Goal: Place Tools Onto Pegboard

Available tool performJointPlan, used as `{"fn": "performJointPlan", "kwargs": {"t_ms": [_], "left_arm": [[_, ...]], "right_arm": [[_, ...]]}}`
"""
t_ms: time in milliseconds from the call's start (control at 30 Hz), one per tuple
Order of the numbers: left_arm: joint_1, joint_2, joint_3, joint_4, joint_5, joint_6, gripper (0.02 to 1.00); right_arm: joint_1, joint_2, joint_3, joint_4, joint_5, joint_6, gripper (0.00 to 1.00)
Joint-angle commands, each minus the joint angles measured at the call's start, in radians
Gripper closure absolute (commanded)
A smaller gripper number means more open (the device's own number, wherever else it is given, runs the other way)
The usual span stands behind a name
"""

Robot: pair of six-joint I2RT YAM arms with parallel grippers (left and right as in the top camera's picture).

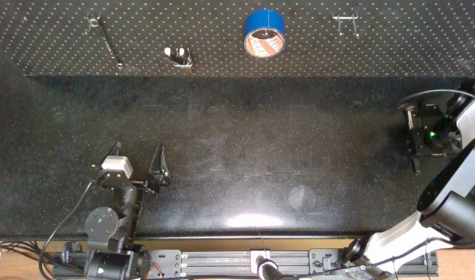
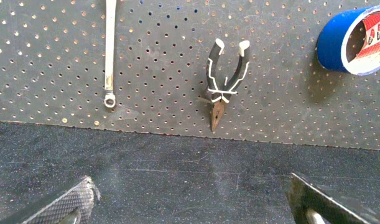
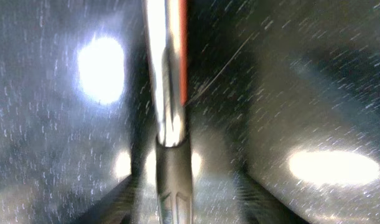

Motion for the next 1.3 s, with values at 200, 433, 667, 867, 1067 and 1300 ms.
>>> {"fn": "performJointPlan", "kwargs": {"t_ms": [200,433,667,867,1067,1300], "left_arm": [[-0.003,-0.008,-0.002,-0.005,-0.001,0.005,0.023],[-0.003,-0.008,-0.002,-0.005,-0.001,0.005,0.025],[-0.003,-0.008,-0.002,-0.005,-0.001,0.005,0.025],[-0.003,-0.008,-0.002,-0.005,-0.001,0.005,0.025],[-0.003,-0.008,-0.002,-0.005,-0.001,0.005,0.025],[-0.003,-0.008,-0.002,-0.005,-0.001,0.005,0.025]], "right_arm": [[0.017,-0.003,-0.055,0.036,-0.161,0.07,0.925],[0.255,-0.919,-0.562,0.761,-0.444,0.528,0.925],[0.523,-0.663,-0.541,1.337,-0.459,0.826,0.923],[0.525,-0.459,-0.499,1.37,-0.484,0.832,0.925],[0.525,-0.392,-0.499,1.374,-0.484,0.818,0.051],[0.525,-0.61,-0.836,1.714,-0.476,0.817,0.042]]}}
